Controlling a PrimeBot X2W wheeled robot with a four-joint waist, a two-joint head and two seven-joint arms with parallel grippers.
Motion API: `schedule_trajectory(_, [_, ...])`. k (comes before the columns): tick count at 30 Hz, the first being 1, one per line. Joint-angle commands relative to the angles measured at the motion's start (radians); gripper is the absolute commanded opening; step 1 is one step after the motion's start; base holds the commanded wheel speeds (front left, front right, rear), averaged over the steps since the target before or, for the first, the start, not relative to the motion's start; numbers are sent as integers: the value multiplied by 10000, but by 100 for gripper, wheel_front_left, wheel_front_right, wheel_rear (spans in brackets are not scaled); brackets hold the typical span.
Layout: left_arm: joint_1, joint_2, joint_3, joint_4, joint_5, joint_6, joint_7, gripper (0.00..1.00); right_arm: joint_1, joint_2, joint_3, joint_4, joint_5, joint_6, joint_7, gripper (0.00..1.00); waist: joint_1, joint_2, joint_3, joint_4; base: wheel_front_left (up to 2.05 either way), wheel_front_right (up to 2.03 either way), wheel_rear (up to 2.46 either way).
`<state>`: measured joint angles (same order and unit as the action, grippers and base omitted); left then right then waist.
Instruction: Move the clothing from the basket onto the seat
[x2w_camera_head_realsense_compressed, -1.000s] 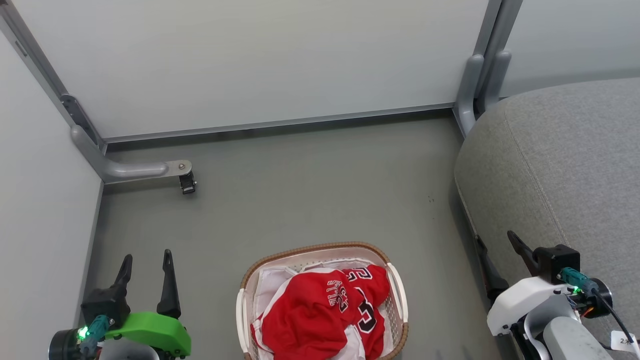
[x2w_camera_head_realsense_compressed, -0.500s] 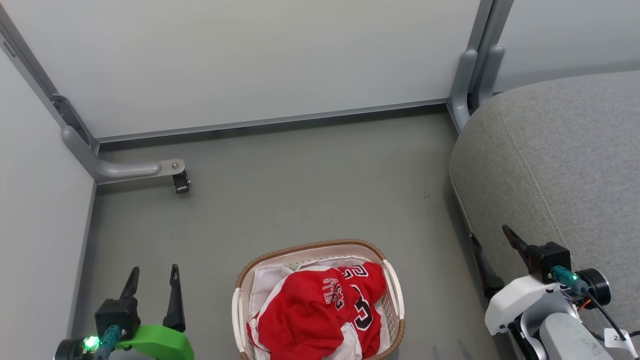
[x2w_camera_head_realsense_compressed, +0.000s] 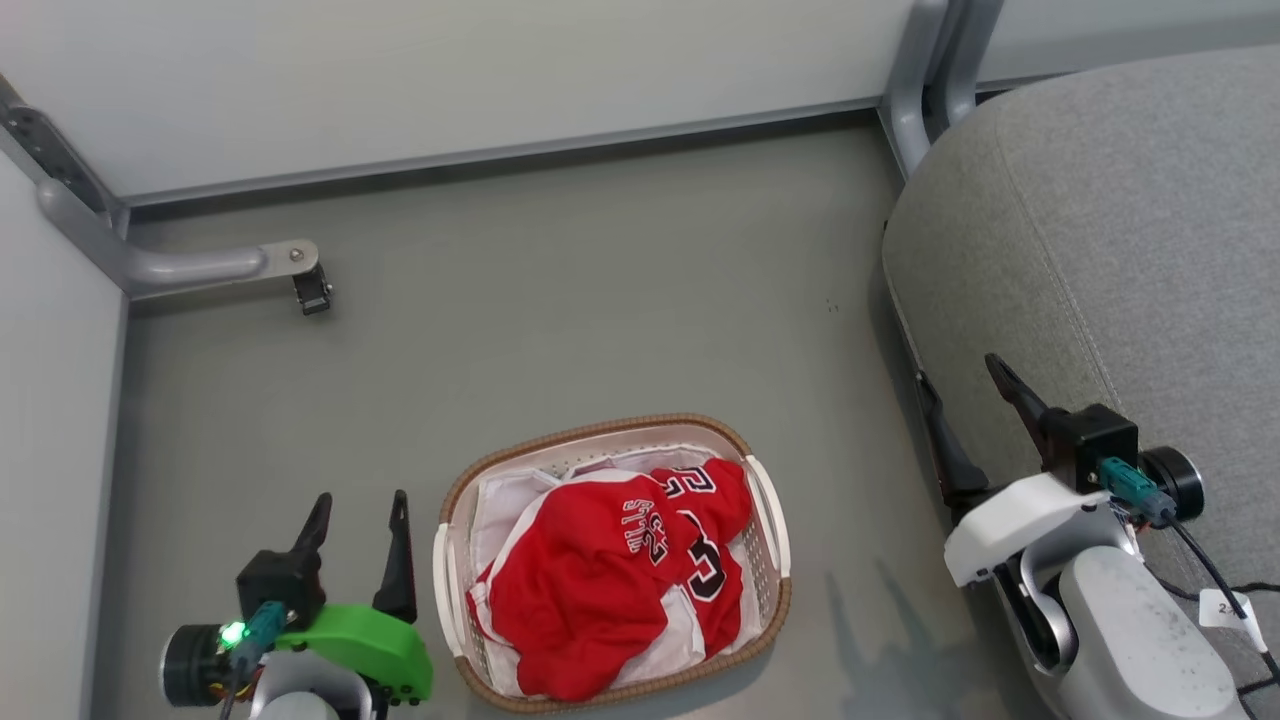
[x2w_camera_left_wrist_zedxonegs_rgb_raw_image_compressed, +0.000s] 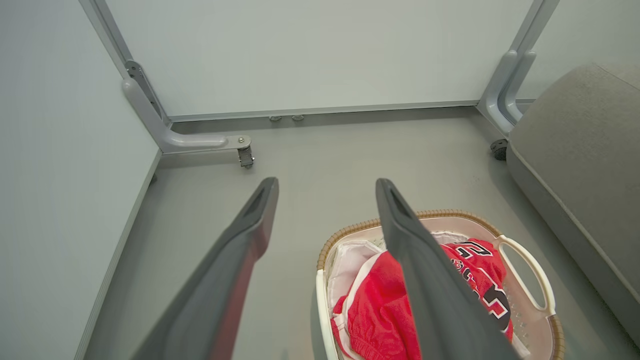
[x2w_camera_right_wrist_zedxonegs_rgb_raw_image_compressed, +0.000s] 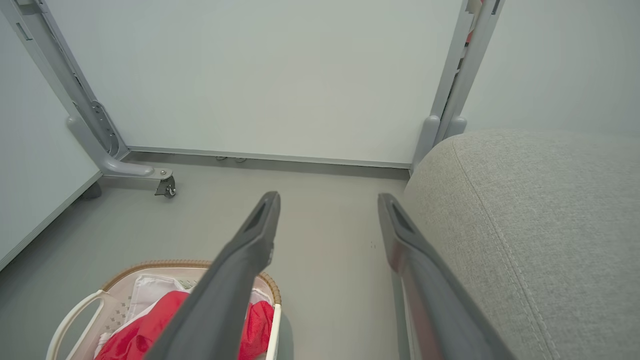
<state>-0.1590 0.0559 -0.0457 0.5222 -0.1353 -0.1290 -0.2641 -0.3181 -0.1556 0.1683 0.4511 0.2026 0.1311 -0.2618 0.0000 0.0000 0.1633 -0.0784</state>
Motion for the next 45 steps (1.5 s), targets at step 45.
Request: schedule_trajectory(45, [-5423, 470, -5530, 5578, -2733, -15, -8, 100, -2658, 710, 571, -2162, -332, -6, -46, 100, 0, 0, 5883, -1572, 0, 0, 0])
